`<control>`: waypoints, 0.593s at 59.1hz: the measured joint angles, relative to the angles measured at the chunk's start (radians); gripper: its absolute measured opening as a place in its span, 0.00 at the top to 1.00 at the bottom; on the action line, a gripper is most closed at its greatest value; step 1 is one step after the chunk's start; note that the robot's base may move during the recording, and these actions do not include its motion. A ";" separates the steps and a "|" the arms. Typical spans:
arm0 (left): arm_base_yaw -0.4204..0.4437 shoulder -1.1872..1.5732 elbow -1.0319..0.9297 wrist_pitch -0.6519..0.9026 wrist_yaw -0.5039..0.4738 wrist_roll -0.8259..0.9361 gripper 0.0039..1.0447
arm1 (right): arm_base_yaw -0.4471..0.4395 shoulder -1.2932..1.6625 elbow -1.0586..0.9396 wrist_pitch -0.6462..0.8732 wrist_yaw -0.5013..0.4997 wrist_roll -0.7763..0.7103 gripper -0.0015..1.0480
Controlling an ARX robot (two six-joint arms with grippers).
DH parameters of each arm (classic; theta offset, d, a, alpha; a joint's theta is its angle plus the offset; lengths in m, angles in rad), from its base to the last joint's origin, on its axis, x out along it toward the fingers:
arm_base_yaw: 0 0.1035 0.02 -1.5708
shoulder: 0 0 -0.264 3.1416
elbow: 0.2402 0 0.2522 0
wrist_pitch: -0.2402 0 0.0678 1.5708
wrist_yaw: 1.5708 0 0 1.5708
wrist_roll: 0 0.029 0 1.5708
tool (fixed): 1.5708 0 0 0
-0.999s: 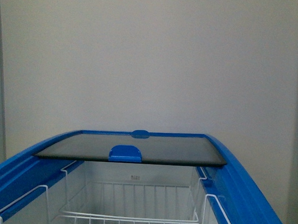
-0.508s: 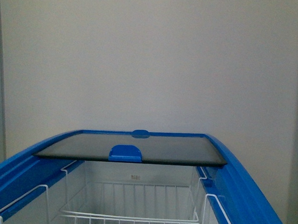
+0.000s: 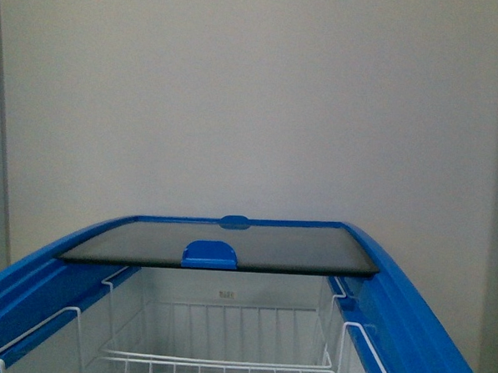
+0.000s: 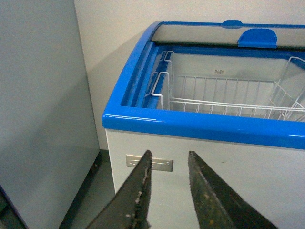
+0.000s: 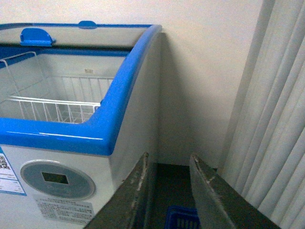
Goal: Put drink in fridge
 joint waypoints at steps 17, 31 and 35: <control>0.000 0.000 0.000 0.000 0.000 0.000 0.32 | 0.000 0.000 0.000 0.000 0.000 0.000 0.32; 0.000 0.000 0.000 0.000 0.000 0.000 0.08 | 0.000 0.000 0.000 0.000 0.000 0.000 0.08; 0.000 0.000 0.000 0.000 0.000 0.000 0.08 | 0.000 0.000 0.000 0.000 0.000 0.000 0.07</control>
